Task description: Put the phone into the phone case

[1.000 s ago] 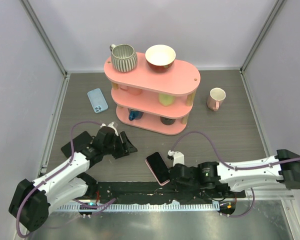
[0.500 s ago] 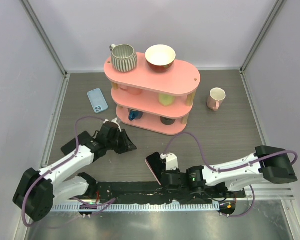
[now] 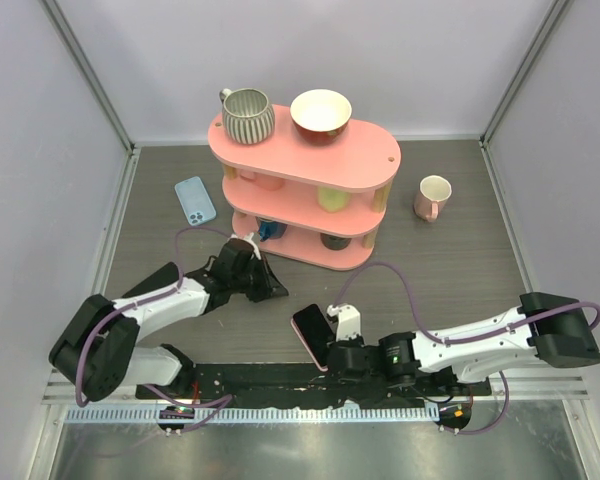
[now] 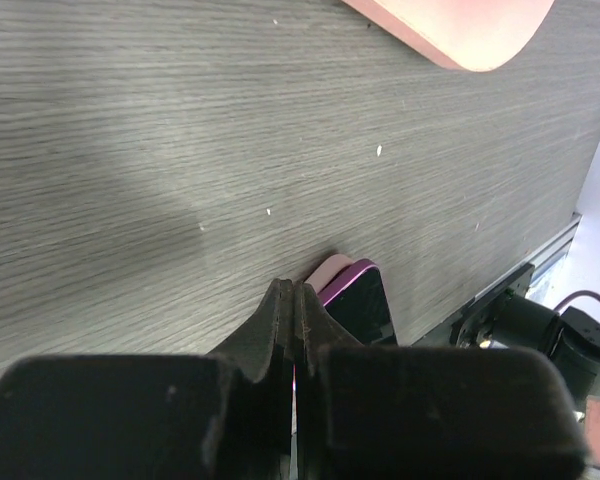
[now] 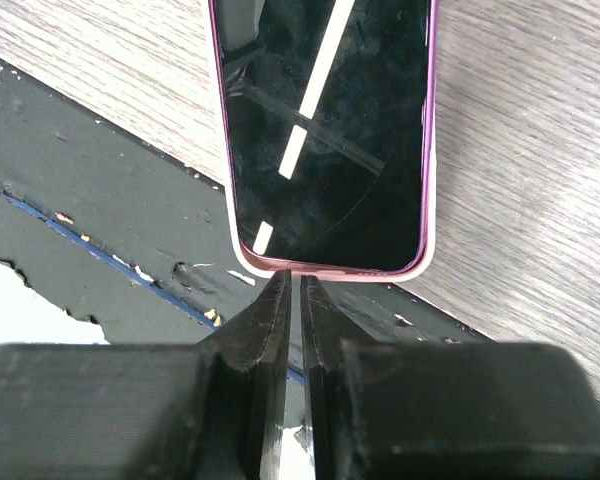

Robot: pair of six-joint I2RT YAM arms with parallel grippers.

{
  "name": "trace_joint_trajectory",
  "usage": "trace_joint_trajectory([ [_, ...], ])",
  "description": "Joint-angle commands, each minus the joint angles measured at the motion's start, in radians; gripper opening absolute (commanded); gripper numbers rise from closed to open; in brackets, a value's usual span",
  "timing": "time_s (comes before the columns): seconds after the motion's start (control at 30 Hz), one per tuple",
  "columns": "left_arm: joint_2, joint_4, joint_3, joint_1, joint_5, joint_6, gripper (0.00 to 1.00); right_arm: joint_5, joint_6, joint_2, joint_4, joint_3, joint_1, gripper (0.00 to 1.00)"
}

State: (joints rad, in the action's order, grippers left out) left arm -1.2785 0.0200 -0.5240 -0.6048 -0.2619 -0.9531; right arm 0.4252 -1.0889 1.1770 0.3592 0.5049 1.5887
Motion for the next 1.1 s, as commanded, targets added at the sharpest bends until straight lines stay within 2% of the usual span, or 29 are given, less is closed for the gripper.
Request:
trace_joint_trajectory([
  [0.0, -0.045, -0.106, -0.041, -0.036, 0.004, 0.02, 0.0, 0.014, -0.013, 0.015, -0.034, 0.014, 0.01, 0.15],
  [0.27, -0.09, -0.129, -0.044, -0.069, -0.007, 0.025, 0.0, 0.03, -0.029, 0.067, -0.035, 0.02, 0.025, 0.14],
  [0.63, -0.124, -0.163, -0.045, -0.121, -0.011, 0.042, 0.0, 0.075, -0.057, 0.042, -0.04, -0.005, 0.033, 0.14],
  [1.07, -0.136, -0.124, -0.05, -0.2, 0.024, 0.056, 0.0, 0.106, -0.088, 0.049, -0.069, -0.031, 0.034, 0.14],
])
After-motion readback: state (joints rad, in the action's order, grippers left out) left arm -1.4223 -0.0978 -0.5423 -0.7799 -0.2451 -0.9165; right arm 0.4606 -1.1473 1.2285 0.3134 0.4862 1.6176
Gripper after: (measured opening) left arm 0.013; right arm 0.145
